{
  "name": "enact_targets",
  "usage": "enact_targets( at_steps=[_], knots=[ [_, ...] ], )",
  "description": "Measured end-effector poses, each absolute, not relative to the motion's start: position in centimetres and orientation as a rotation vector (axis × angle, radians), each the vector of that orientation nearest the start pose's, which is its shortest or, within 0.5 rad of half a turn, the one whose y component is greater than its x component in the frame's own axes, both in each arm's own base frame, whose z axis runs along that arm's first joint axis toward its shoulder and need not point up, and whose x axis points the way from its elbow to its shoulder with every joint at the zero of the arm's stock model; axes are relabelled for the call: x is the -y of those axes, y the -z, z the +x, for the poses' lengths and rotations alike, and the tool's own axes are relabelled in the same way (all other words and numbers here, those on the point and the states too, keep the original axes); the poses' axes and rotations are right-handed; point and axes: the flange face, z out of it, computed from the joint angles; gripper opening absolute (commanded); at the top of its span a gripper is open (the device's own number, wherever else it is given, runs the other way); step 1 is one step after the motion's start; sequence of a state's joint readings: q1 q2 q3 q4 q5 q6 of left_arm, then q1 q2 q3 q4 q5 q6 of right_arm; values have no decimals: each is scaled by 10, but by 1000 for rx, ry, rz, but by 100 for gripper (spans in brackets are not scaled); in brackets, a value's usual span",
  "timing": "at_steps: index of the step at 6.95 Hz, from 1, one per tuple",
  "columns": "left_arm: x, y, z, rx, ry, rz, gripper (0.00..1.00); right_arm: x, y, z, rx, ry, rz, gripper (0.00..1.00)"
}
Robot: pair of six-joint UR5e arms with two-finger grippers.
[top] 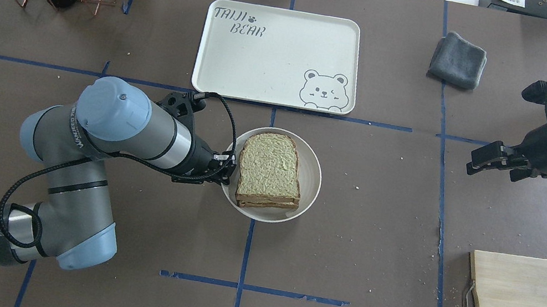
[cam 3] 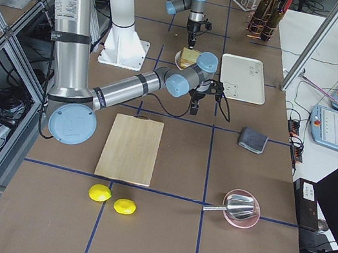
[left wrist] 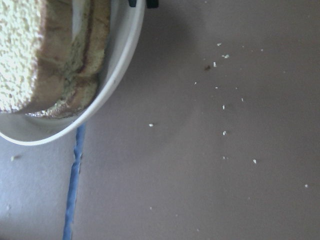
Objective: Make sandwich and place on tray
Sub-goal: 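Slide the plate with the sandwich onto the white tray with the left gripper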
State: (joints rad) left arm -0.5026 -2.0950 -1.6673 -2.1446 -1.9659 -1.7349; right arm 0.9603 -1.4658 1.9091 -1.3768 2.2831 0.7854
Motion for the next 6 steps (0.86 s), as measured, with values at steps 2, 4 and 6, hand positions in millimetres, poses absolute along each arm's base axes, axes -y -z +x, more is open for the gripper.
enact_targets(
  at_steps=[2, 4, 6],
  knots=[
    [433, -234, 515, -1230, 560, -207, 0, 468, -418, -244, 916, 64, 25, 100],
    [502, -222, 530, -1198, 757, -232, 0, 468, -418, -244, 915, 64, 28, 100],
    [567, -225, 542, -1151, 905, -201, 0, 468, -419, -243, 912, 61, 31, 100]
  ],
)
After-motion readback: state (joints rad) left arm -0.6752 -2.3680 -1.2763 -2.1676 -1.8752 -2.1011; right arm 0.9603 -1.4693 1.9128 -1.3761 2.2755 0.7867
